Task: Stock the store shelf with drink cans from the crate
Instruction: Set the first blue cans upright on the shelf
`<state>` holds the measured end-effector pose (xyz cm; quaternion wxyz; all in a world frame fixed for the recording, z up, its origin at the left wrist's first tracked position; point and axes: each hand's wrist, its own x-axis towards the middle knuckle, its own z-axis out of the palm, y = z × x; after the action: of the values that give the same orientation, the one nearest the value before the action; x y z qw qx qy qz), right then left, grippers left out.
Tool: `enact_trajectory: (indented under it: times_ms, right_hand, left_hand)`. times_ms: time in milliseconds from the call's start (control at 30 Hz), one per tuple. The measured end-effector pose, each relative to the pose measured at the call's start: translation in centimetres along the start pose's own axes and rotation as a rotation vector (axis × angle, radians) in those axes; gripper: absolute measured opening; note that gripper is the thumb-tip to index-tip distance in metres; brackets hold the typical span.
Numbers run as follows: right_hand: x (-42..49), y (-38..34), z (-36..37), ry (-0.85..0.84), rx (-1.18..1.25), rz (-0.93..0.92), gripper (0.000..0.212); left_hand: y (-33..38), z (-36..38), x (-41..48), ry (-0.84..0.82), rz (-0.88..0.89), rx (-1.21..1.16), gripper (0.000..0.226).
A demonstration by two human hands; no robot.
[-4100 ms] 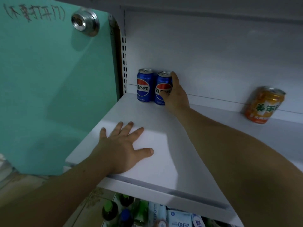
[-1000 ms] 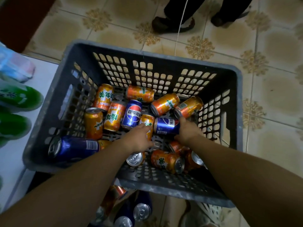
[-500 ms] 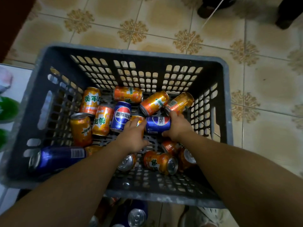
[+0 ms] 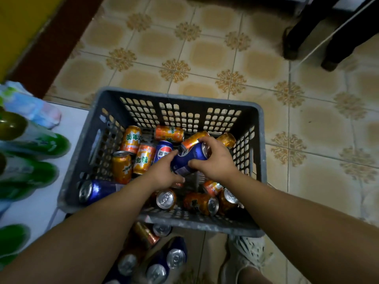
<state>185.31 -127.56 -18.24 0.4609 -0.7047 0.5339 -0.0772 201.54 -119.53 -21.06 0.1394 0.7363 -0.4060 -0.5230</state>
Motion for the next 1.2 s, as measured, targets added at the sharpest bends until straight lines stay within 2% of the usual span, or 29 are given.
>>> enact_trajectory:
  times_ms: [200,433,533,667,733,800,900,967,1067,1133,1200]
  right_hand:
    - [-4.4,-7.5,-3.5,0.027,0.152,-0.069,0.08]
    - [-9.9,-16.6,-7.8,0.04,0.351,-0.188,0.076]
    - [-12.9,-20.3,-9.2,-0.018,0.444,-0.222,0.074]
    - [-17.3,-25.0,-11.2,-0.053,0.474,-0.286,0.075]
    - [-19.4,-27.3,-11.9,-0.095,0.505,-0.324,0.067]
    - [-21.6,-29.6,-12.2,-0.133,0.507,-0.381,0.057]
    - [-25.2,-33.8,-12.1,-0.189,0.484,-0.467,0.056]
    - [-28.0,-36.8,-11.6,-0.229,0.429,-0.53,0.066]
    - [-32.3,-41.2,-10.3,-0.238,0.359,-0.611,0.078]
    - [-35.2,-43.5,-9.3,-0.232,0.363,-0.667,0.073]
    - [-38.1,-45.6,-8.2,-0.245,0.38,-0.717,0.065]
  left_hand:
    - [3.4,-3.3,-7.4,0.156,0.094,-0.126,0.092]
    - [9.0,-6.5,-17.6,0.381,0.206,-0.318,0.061]
    - [10.6,-7.5,-22.1,0.444,0.246,-0.375,0.064]
    - [11.5,-9.3,-28.7,0.375,0.274,-0.559,0.056]
    - [12.1,-10.5,-32.1,0.292,0.309,-0.688,0.05]
    - [12.6,-11.5,-35.3,0.295,0.341,-0.666,0.049]
    - [13.3,-12.7,-40.6,0.451,0.394,-0.608,0.044]
    - [13.3,-13.4,-44.3,0.591,0.434,-0.58,0.041]
    - [12.3,-14.4,-49.3,0.765,0.478,-0.546,0.048]
    - [11.2,-14.9,-52.8,0.843,0.504,-0.552,0.051]
    - [9.9,-15.4,-56.5,0.849,0.51,-0.562,0.054]
